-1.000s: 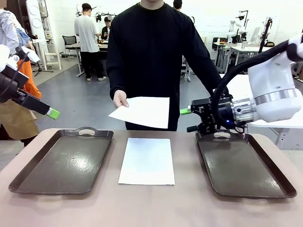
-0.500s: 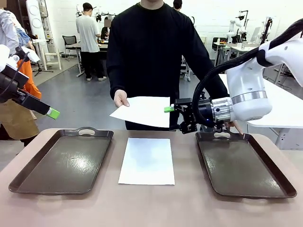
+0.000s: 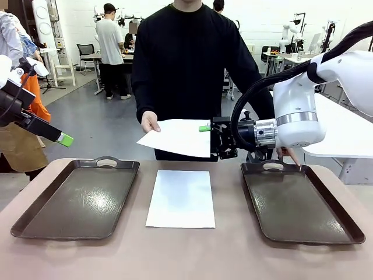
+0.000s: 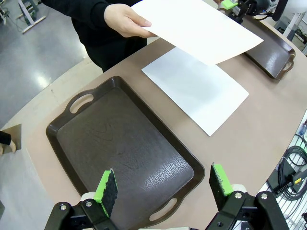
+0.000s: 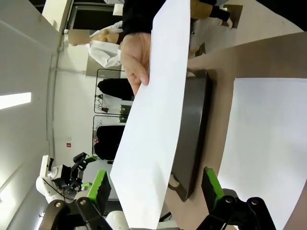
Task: Sort the A4 documents.
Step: Receive the A4 Paper.
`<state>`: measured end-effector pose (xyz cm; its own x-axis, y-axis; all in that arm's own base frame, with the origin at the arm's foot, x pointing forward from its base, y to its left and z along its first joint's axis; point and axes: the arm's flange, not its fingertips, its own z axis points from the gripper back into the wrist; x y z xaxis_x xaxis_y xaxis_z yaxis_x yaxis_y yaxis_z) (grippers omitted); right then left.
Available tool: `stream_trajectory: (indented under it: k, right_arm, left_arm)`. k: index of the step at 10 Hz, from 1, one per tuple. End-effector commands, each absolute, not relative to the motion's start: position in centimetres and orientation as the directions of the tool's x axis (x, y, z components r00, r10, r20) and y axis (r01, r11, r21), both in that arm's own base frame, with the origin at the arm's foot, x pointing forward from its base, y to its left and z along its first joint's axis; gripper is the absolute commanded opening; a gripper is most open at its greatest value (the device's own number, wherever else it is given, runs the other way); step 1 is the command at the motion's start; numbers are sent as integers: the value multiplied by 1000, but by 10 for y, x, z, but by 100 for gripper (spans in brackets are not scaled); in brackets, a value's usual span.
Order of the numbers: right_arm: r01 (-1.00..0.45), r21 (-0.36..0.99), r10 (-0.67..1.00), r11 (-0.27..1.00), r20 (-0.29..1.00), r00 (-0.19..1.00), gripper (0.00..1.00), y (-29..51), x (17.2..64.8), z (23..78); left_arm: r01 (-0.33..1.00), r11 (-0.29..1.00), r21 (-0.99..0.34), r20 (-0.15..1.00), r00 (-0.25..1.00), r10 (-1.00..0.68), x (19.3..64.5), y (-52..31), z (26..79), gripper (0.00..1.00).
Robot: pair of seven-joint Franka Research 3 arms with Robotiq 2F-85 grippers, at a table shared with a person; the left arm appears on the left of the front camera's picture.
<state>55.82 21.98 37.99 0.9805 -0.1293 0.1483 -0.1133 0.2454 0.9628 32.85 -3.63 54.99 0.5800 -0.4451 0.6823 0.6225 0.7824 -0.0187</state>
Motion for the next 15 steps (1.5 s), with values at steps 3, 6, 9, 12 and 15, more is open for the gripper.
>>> stream_trajectory:
  k: [3, 6, 9, 12, 15]
  right_arm:
    - [-49, 978, -130, 203, 76, 989, 84, 232, 562, 375]
    - [-17, 991, -113, 132, 32, 993, 67, 230, 562, 375]
    - [0, 998, -121, 69, 8, 993, 33, 224, 564, 373]
    - [5, 997, -145, 83, 7, 989, 15, 224, 566, 367]
    - [-3, 997, -144, 76, 14, 990, 0, 226, 566, 366]
  left_arm:
    - [637, 771, -23, 686, 571, -451, 329, -35, 549, 100]
    - [637, 771, -23, 686, 571, -451, 329, -35, 549, 100]
    - [637, 771, -23, 686, 571, -451, 329, -35, 549, 100]
    - [637, 771, -23, 686, 571, -451, 329, -35, 549, 100]
    - [637, 771, -23, 686, 571, -451, 329, -35, 549, 100]
